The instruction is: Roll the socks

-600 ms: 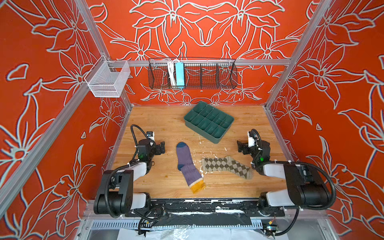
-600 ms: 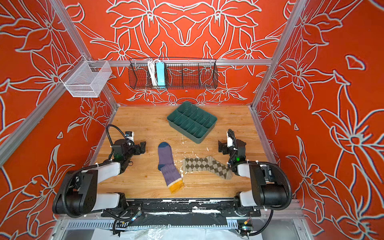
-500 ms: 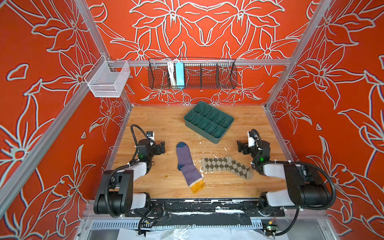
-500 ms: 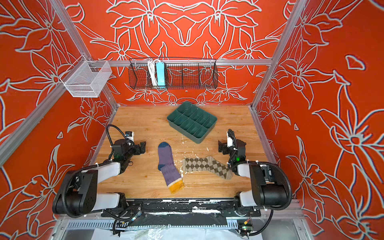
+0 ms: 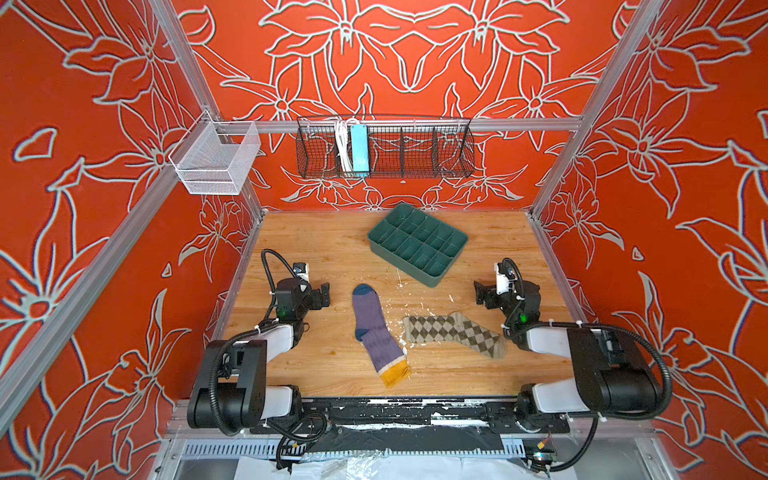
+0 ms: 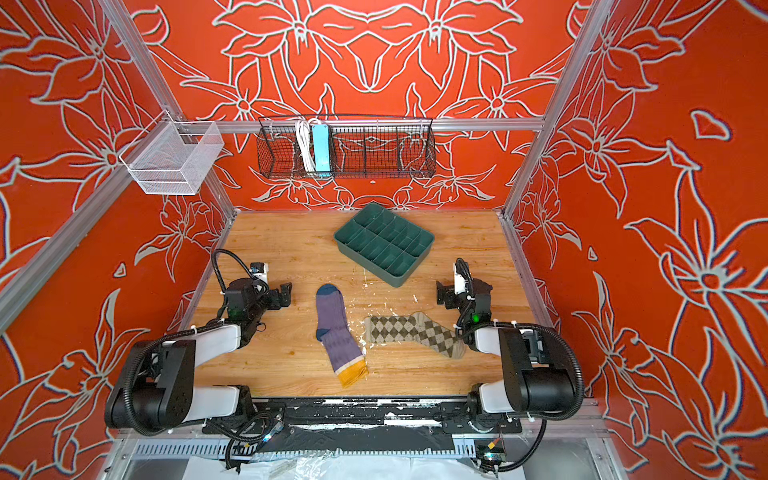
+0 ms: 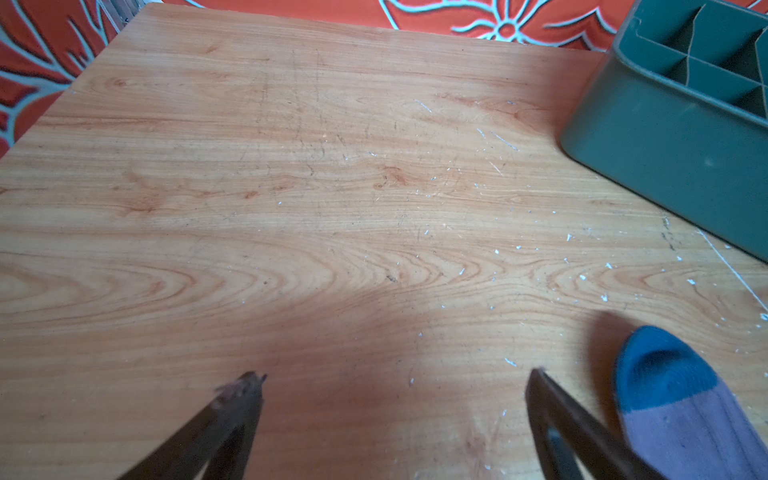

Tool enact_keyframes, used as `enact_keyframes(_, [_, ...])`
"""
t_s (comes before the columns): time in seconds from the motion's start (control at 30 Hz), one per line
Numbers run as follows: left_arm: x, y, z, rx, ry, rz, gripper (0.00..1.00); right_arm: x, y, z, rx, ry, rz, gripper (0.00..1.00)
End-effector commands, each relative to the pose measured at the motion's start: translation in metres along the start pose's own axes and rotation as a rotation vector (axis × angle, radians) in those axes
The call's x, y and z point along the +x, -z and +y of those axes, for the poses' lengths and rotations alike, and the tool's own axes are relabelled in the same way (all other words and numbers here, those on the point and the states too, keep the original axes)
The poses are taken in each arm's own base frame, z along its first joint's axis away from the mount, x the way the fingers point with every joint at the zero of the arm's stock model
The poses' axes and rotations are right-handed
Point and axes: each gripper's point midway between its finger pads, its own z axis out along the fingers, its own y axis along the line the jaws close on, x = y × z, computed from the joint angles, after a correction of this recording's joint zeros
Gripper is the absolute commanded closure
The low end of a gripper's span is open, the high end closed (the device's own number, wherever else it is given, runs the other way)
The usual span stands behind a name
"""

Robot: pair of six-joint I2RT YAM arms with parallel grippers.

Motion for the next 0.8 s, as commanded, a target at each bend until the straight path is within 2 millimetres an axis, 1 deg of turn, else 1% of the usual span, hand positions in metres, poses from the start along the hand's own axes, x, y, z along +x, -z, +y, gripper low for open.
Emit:
enact_keyframes(0.0, [-0.008, -0.001, 0.001, -0.004, 0.002, -0.017, 0.03, -0.005, 0.004, -0.001, -0.001, 0.013, -0.028, 0.02])
enact_keyframes(0.07, [-0.011, 0.000, 0.006, -0.038, 0.016, -0.011, 0.03, -0.004, 0.004, -0.001, -0.001, 0.013, -0.027, 0.02])
enact_keyframes(0.13, [-0.023, 0.005, 0.014, -0.089, 0.042, 0.005, 0.03, -0.008, 0.005, -0.002, 0.006, 0.005, -0.042, 0.02])
enact_keyframes(0.17, [-0.030, 0.009, 0.013, -0.092, 0.043, 0.012, 0.03, -0.016, 0.007, -0.005, 0.022, -0.003, -0.058, 0.02])
enact_keyframes(0.23, [-0.046, 0.019, 0.009, -0.076, 0.032, 0.000, 0.03, -0.028, 0.014, -0.010, 0.048, -0.013, -0.021, 0.02])
enact_keyframes(0.27, [-0.055, 0.027, 0.006, -0.068, 0.030, -0.012, 0.03, -0.037, 0.019, -0.008, 0.038, -0.011, -0.017, 0.02])
enact_keyframes(0.33, [-0.075, 0.045, 0.008, -0.091, 0.074, -0.048, 0.03, -0.060, 0.032, 0.002, -0.017, -0.012, -0.046, 0.02])
enact_keyframes(0.37, [-0.087, 0.057, 0.012, -0.122, 0.130, -0.062, 0.03, -0.075, 0.041, 0.005, -0.034, -0.056, -0.068, 0.02])
enact_keyframes(0.4, [-0.095, 0.070, 0.020, -0.175, 0.226, -0.072, 0.03, -0.092, 0.051, 0.005, -0.034, -0.125, -0.102, 0.02])
enact_keyframes(0.43, [-0.097, 0.081, 0.029, -0.235, 0.337, -0.073, 0.03, -0.103, 0.060, 0.001, -0.013, -0.215, -0.114, 0.02])
enact_keyframes(0.47, [-0.105, 0.099, 0.032, -0.258, 0.431, -0.097, 0.03, -0.114, 0.072, -0.008, 0.034, -0.362, -0.125, 0.02])
enact_keyframes(0.5, [-0.111, 0.109, 0.025, -0.225, 0.450, -0.096, 0.03, -0.120, 0.084, -0.017, 0.084, -0.507, -0.129, 0.02])
enact_keyframes(0.53, [-0.117, 0.117, 0.013, -0.156, 0.434, -0.095, 0.03, -0.124, 0.094, -0.019, 0.095, -0.624, -0.134, 0.02])
enact_keyframes(0.57, [-0.121, 0.125, -0.001, -0.083, 0.429, -0.092, 0.03, -0.133, 0.104, -0.012, 0.049, -0.669, -0.140, 0.02])
enact_keyframes(0.6, [-0.122, 0.132, -0.012, -0.020, 0.448, -0.089, 0.03, -0.146, 0.112, 0.006, -0.066, -0.640, -0.163, 0.02])
enact_keyframes(0.67, [-0.118, 0.142, -0.034, 0.108, 0.504, -0.073, 0.03, -0.166, 0.130, 0.039, -0.271, -0.603, -0.196, 0.02])
enact_keyframes(0.7, [-0.113, 0.147, -0.044, 0.170, 0.537, -0.056, 0.03, -0.171, 0.138, 0.051, -0.345, -0.608, -0.189, 0.02])
enact_keyframes(0.77, [-0.098, 0.150, -0.060, 0.247, 0.602, 0.002, 0.03, -0.167, 0.148, 0.072, -0.439, -0.576, -0.107, 0.04])
